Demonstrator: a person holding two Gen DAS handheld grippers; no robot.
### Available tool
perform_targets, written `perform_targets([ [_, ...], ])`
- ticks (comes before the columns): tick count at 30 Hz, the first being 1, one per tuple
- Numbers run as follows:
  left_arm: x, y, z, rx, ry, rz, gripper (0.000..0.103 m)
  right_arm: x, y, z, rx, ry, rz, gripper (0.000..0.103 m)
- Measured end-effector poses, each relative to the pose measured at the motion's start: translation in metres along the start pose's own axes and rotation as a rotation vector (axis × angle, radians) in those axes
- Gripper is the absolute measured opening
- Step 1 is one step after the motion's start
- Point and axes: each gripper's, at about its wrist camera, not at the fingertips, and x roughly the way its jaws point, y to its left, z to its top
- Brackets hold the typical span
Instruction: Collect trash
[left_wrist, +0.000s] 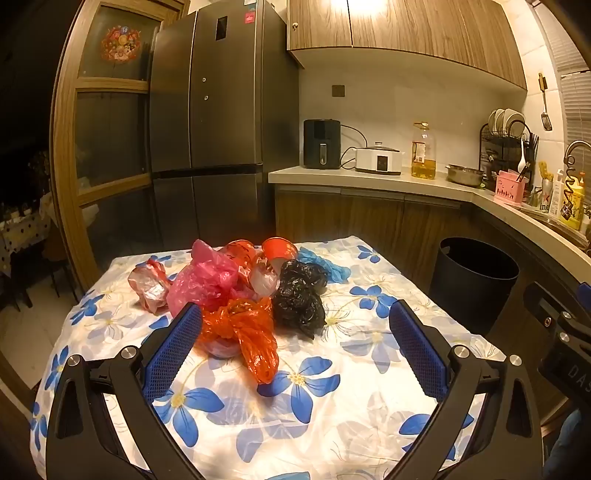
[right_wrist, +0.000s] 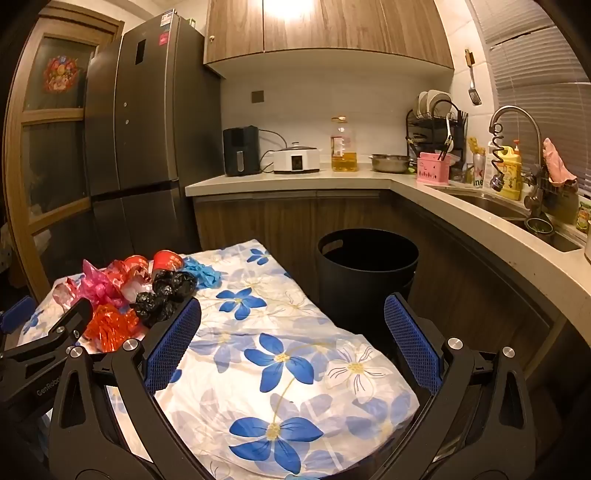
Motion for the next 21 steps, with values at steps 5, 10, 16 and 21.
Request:
perform_targets([
  [5, -0.0006, -0.0003, -0.0002, -0.006, -0.005, -0.004, 0.098, 0.0005, 0.0004, -0.0003, 0.0, 0.001, 0.002, 0.098],
  [10, -0.0034, 0.002, 0.0009, -0.009, -0.004, -0.006, 0.098, -0.0001, -0.0005, -0.0009, 0.003, -0.001, 0.003, 0.098],
  [16, -0.0038, 0.0011, 0.0017, -0.014, -0.003, -0.008, 0.098, 0.0002, -0.0003, -0.0014, 0.001, -0.001, -0.001, 0.098],
  [21, -0.0035, 0.0012, 0.001, -0.016, -0.004, -0.009, 0.098, -0.0001, -0.0005, -0.0014, 0.002, 0.0, 0.001, 0.098],
])
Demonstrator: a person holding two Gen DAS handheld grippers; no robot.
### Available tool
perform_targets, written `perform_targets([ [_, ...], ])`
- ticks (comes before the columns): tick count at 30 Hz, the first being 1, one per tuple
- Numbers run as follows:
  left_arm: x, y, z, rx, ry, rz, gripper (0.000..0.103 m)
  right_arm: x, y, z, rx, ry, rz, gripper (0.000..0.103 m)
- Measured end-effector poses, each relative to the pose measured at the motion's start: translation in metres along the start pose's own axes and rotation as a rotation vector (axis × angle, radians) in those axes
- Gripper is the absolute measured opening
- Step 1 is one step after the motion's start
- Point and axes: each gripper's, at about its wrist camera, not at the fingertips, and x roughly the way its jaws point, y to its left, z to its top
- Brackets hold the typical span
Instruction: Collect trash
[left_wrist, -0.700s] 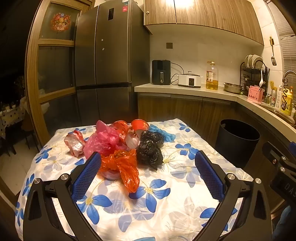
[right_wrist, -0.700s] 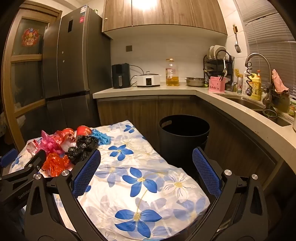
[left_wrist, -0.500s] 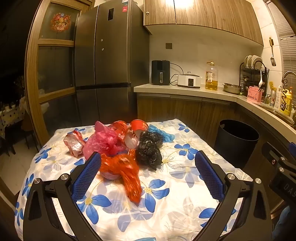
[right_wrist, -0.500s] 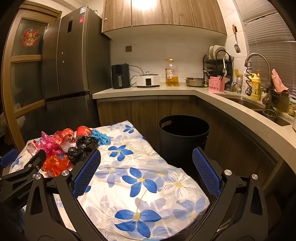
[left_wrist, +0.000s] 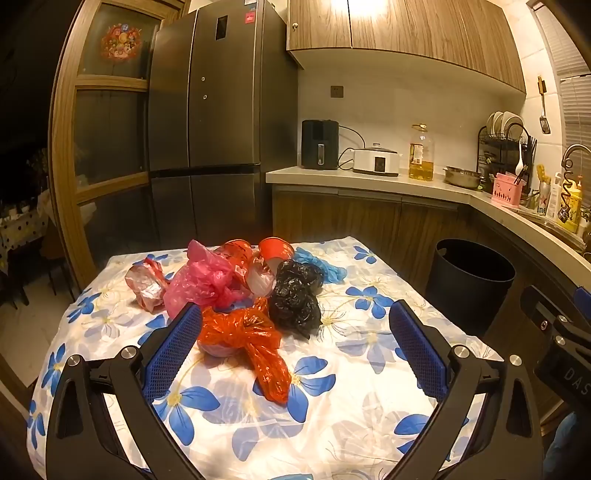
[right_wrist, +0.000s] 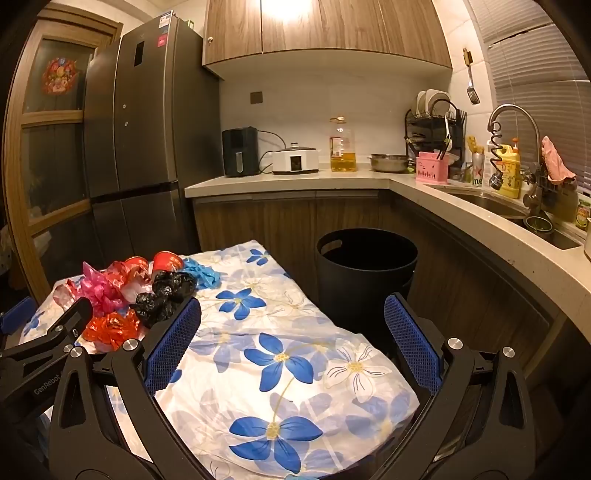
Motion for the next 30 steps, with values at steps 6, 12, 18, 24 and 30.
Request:
perform_targets([
  [6, 0.0006, -0.0024, 0.001, -0.001, 0.0, 0.001, 0.098, 0.0001, -0.0002, -0.0001, -0.001, 0.001, -0.001, 0.098],
  [12, 0.0004, -0.0022, 0.0014, -0.004, 0.0, 0.0, 0.098, 0.0, 0.001, -0.0002, 0.001, -0.001, -0.001, 0.098],
  [18, 0.0007, -0.002, 0.0012, -0.003, 0.001, -0.001, 0.098, -0.0005, 0.0006, -0.0002, 0.002, -0.001, -0.001, 0.098],
  [24, 0.0006, -0.0016, 0.0012, -0.006, 0.0, -0.002, 0.098, -0.0014, -0.0012, 0.0, 0.003, -0.003, -0.001, 0.098],
  [30, 0.0002, -0.0017, 0.0015, -0.007, 0.001, -0.002, 0.098, -0.0029, -0.0012, 0.0015, 0.004, -0.004, 0.0, 0.098],
])
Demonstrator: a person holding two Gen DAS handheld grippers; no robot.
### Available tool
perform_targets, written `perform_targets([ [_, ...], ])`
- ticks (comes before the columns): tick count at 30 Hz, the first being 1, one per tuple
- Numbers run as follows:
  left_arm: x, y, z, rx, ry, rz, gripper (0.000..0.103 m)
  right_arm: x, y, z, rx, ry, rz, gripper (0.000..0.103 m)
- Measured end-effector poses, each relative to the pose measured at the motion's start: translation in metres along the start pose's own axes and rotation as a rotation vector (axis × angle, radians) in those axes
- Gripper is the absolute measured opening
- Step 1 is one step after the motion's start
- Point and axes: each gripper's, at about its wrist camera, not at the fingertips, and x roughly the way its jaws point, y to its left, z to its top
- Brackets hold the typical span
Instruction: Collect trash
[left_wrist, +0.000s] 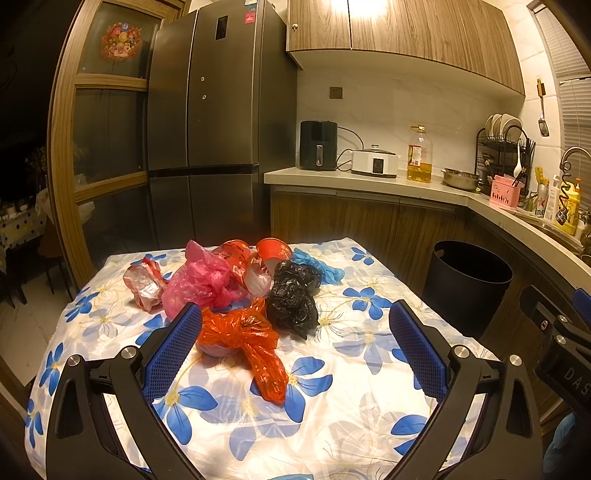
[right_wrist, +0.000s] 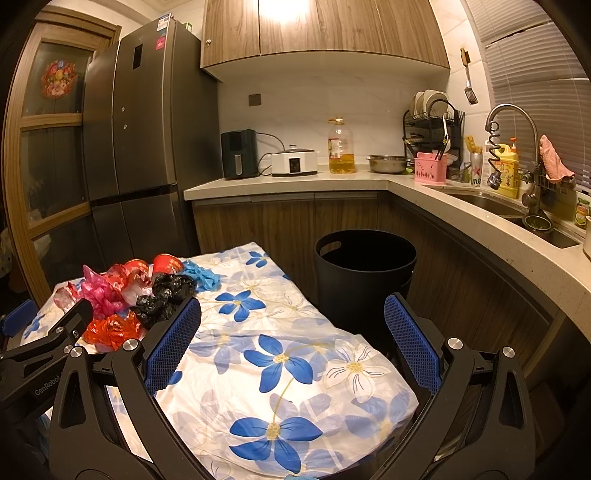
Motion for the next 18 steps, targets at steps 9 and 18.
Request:
perform_targets([
  [9, -0.003, -0.001, 0.001, 0.001, 0.0, -0.002, 0.098, 0.0, 0.0, 0.001, 0.002, -0.002, -0.001, 0.098],
  [18, -0.003, -0.011, 0.001, 0.0, 0.0, -0.003, 0.098, 0.001, 0.0, 0.001, 0.002, -0.003, 0.001, 0.098],
])
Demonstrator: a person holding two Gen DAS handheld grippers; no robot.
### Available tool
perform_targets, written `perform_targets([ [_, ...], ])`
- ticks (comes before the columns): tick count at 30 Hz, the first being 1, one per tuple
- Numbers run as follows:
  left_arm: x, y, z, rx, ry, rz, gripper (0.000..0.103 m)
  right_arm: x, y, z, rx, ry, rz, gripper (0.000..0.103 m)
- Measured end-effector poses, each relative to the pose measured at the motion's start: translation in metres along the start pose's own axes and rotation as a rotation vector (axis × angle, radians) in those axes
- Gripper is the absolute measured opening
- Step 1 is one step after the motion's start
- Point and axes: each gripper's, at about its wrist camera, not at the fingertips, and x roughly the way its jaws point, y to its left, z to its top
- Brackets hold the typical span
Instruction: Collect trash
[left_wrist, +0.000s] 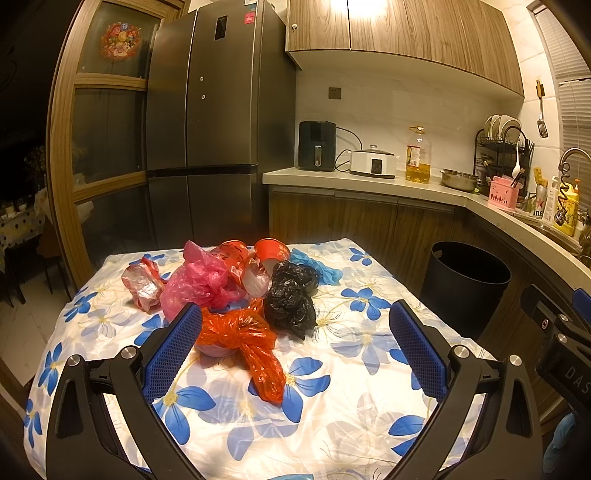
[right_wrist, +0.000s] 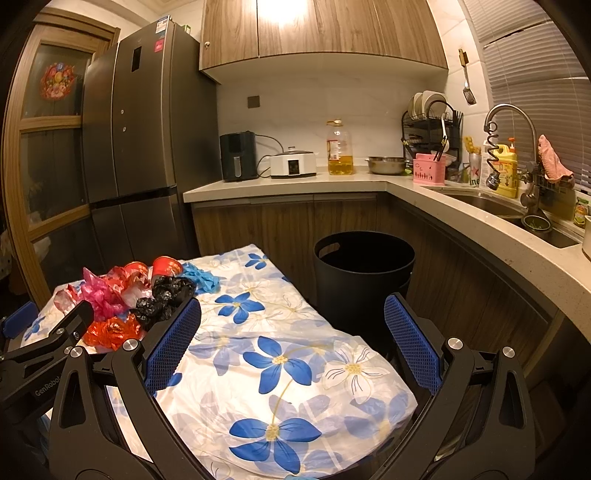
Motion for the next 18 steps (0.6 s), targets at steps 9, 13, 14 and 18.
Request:
perform_targets([
  [9, -0.001, -0.003, 0.001, -0.002, -0.002, -0.002, 0.098, -0.004, -0.003, 0.001, 0.001, -0.002, 0.001, 0.098],
  [13, -0.001, -0.005, 0.003, -0.002, -0.003, -0.003, 0.098, -0.004, -0.003, 0.005, 0.001, -0.004, 0.0, 0.098],
  [14, 0.0, -0.005, 0.003, -0.002, -0.003, -0.003, 0.098, -0.004, -0.004, 0.005, 0.001, -0.005, 0.0, 0.098],
  [18, -0.001, -0.005, 0.004, -0.004, -0.003, -0.003, 0.098, -0.007, -0.005, 0.011, 0.003, -0.005, 0.0, 0.098],
])
